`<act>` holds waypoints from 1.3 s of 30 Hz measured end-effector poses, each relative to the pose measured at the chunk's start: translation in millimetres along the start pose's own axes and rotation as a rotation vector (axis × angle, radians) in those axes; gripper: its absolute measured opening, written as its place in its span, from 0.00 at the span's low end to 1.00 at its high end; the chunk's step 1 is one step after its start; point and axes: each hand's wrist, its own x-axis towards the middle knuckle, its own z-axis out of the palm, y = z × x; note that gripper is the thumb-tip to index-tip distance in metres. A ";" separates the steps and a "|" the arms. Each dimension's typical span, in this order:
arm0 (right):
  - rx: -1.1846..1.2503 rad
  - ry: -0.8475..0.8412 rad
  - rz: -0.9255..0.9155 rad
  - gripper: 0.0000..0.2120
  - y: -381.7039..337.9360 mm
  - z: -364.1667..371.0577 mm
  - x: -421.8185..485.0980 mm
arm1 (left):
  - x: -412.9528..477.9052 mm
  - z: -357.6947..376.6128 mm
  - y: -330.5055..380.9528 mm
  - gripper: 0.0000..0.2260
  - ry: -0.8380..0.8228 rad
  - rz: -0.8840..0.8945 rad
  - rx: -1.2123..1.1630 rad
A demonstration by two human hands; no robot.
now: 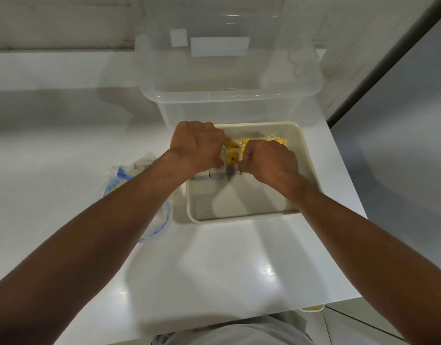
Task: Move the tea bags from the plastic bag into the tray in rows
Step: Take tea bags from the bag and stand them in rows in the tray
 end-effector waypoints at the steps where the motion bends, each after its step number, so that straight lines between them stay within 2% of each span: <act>1: 0.044 -0.006 0.010 0.12 0.5 -2.6 -2.2 | -1.6 -0.7 -4.8 0.15 0.006 0.004 -0.086; 4: 0.237 -0.096 -0.049 0.13 -1.7 -5.0 -8.2 | -10.3 -0.9 -17.1 0.13 -0.023 0.039 -0.449; 6: 0.352 -0.156 -0.125 0.12 -5.1 -4.1 -13.4 | -19.5 -1.7 -18.6 0.10 -0.016 0.049 -0.593; 12: 0.413 -0.129 -0.246 0.12 -20.7 -4.2 -33.6 | -51.2 -1.1 -27.7 0.08 0.110 0.032 -0.773; 16: 0.535 -0.072 -0.239 0.10 -36.9 -10.8 -49.6 | -82.5 4.5 -48.5 0.08 0.179 -0.022 -0.943; 20: 0.610 -0.020 -0.214 0.07 -66.5 -16.1 -65.8 | -115.9 13.1 -69.1 0.07 0.180 -0.090 -1.061; 26: 0.590 -0.005 -0.248 0.06 -116.3 -7.5 -97.5 | -156.5 38.9 -100.5 0.06 0.140 -0.142 -1.056; 30: 0.574 -0.020 -0.240 0.04 -150.7 19.9 -113.4 | -174.7 62.9 -118.5 0.06 0.075 -0.208 -0.749; 33: 0.531 -0.002 -0.235 0.09 -172.8 56.5 -117.3 | -179.4 80.2 -123.4 0.09 0.076 -0.191 -0.647; 39: 0.385 0.103 -0.148 0.17 -186.1 94.9 -111.5 | -177.7 104.3 -122.4 0.13 0.162 -0.162 -0.686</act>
